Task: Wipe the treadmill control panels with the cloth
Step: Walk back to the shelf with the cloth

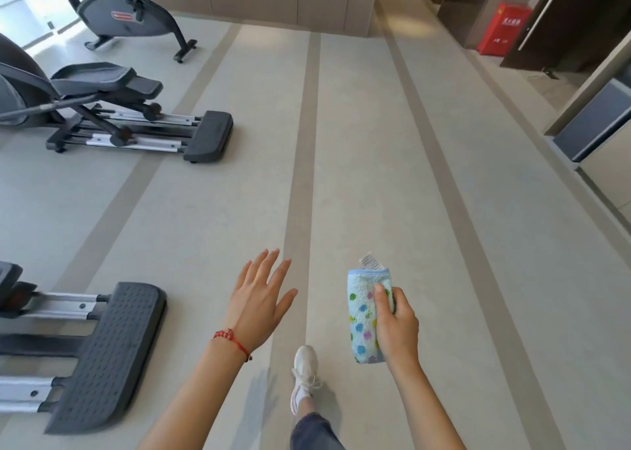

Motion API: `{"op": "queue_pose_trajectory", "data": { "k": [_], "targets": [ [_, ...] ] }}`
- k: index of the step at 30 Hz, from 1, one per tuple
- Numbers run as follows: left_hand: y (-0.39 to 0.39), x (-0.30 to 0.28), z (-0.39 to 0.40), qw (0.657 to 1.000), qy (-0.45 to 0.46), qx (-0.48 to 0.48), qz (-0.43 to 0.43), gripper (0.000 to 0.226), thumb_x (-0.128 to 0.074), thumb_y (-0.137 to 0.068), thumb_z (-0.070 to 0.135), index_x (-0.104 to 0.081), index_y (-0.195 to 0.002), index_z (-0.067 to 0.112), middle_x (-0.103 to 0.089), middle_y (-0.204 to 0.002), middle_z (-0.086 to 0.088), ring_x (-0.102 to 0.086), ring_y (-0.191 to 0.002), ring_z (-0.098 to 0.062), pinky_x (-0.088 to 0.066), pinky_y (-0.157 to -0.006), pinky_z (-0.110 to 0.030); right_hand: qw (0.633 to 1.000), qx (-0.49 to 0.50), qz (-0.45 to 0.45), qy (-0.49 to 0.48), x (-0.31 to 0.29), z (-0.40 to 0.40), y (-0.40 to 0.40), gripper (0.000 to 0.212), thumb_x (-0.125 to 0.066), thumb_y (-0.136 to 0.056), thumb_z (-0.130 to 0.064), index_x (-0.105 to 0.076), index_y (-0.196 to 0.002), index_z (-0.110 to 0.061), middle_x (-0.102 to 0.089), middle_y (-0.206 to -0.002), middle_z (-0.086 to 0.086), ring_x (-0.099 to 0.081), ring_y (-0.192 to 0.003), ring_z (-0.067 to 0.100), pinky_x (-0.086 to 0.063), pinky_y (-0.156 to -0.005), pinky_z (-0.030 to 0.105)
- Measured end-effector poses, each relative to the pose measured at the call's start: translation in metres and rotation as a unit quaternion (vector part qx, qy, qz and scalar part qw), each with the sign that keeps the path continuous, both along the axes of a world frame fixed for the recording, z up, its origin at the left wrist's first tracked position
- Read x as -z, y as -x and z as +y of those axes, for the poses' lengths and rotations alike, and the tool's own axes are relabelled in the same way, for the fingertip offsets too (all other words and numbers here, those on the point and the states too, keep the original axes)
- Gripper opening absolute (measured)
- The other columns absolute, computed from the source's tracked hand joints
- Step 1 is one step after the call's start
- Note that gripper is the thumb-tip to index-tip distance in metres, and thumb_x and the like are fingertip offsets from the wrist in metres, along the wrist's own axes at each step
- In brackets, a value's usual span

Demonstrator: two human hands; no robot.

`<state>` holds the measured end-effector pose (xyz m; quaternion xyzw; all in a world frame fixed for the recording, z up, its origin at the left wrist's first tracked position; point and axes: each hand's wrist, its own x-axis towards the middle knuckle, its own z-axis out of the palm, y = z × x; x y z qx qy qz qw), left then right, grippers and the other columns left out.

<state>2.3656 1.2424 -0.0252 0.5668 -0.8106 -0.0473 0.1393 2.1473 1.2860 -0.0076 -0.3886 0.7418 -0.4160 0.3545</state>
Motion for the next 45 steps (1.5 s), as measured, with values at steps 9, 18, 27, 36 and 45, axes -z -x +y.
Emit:
{"op": "queue_pose_trajectory", "data": {
  "k": [9, 18, 27, 36, 45],
  "targets": [
    [0.020, -0.002, -0.196, 0.999, -0.024, 0.000, -0.024, 0.066, -0.014, -0.098, 0.051, -0.060, -0.121, 0.009, -0.057, -0.127, -0.014, -0.053, -0.118, -0.033, -0.039, -0.095, -0.050, 0.999, -0.033, -0.019, -0.003, 0.000, -0.209, 0.004, 0.024, -0.047, -0.093, -0.035, -0.052, -0.078, -0.017, -0.064, -0.074, -0.001, -0.063, -0.066, 0.012, -0.045, -0.054, 0.021],
    [0.022, -0.002, -0.388, 1.000, -0.018, 0.015, -0.014, 0.068, -0.014, -0.098, 0.052, -0.061, -0.120, 0.008, -0.058, -0.125, -0.015, -0.054, -0.116, -0.035, -0.038, -0.095, -0.050, 1.000, -0.016, -0.024, -0.003, 0.001, -0.392, 0.000, 0.024, -0.047, -0.094, -0.034, -0.052, -0.081, -0.014, -0.062, -0.072, -0.004, -0.061, -0.061, 0.005, -0.040, -0.044, 0.008],
    [0.016, -0.012, -0.594, 0.998, -0.007, 0.069, -0.014, 0.066, -0.014, -0.098, 0.052, -0.059, -0.122, 0.010, -0.056, -0.128, -0.014, -0.051, -0.119, -0.034, -0.035, -0.098, -0.049, 0.999, 0.042, -0.025, 0.009, -0.008, -0.574, -0.011, 0.025, -0.046, -0.094, -0.035, -0.052, -0.080, -0.015, -0.063, -0.073, -0.002, -0.062, -0.061, 0.009, -0.044, -0.051, 0.019],
    [0.023, -0.009, -0.721, 0.996, -0.019, 0.084, 0.008, 0.067, -0.015, -0.098, 0.051, -0.060, -0.120, 0.006, -0.056, -0.126, -0.017, -0.052, -0.117, -0.036, -0.037, -0.096, -0.051, 0.997, 0.070, -0.007, -0.005, -0.005, -0.691, 0.004, 0.025, -0.046, -0.094, -0.034, -0.053, -0.080, -0.015, -0.063, -0.073, -0.004, -0.062, -0.064, 0.010, -0.042, -0.050, 0.015],
    [0.089, -0.005, -0.860, 0.993, -0.026, 0.113, 0.004, 0.067, -0.014, -0.098, 0.052, -0.059, -0.121, 0.008, -0.056, -0.127, -0.015, -0.051, -0.118, -0.034, -0.041, -0.095, -0.049, 0.994, 0.104, -0.010, 0.010, 0.004, -0.817, 0.065, 0.025, -0.047, -0.094, -0.033, -0.051, -0.074, -0.018, -0.062, -0.071, -0.001, -0.061, -0.065, 0.015, -0.044, -0.054, 0.024]
  ]
}}
